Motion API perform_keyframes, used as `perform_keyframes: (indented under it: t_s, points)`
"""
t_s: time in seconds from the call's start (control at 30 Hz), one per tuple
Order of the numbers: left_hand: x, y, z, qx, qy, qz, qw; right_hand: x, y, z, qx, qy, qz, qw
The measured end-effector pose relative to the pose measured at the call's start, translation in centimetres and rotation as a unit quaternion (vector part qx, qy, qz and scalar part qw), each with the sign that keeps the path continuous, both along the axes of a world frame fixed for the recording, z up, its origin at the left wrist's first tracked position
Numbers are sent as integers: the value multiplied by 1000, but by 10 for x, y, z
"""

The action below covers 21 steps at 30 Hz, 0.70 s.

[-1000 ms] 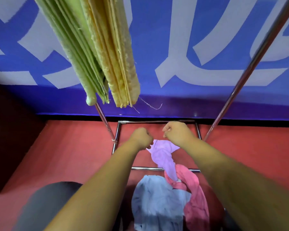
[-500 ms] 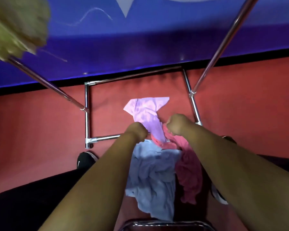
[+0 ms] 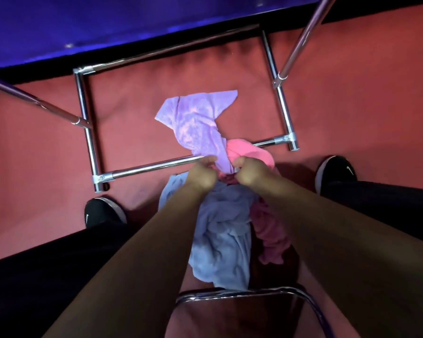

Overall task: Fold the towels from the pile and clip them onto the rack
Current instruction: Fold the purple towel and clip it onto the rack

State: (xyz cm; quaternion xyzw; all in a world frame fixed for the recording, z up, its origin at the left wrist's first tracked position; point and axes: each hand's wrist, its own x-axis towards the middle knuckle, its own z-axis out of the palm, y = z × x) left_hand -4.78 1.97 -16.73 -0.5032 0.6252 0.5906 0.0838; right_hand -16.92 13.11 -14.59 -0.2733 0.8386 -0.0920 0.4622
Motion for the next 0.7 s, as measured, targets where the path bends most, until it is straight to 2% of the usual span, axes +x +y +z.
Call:
perform_keyframes:
  t_s: [0.1,0.23,0.33,0.4,0.5,0.6,0.7]
  points:
    - [-2,-4,11,41,-3,85,995,2,5,-14,-54,-29,-49,997]
    - [-9,-8,20,109,43,194,974,6,0,-6,-85,-58,-139,985]
    - [-13,-7,28,170,69,242,953,6,-4,-6,-96,-73,-211,970]
    - [-16,-7,34,176,76,246,950,6,-8,0,-108,-80,-243,961]
    - [-16,-10,37,115,71,200,970,2,-15,13,-122,-74,-254,957]
    - [-16,-13,45,42,76,104,991,-1,-22,33,-116,-36,-227,966]
    - [-17,-9,62,-14,97,30,995,0,-30,53,-134,-10,-234,963]
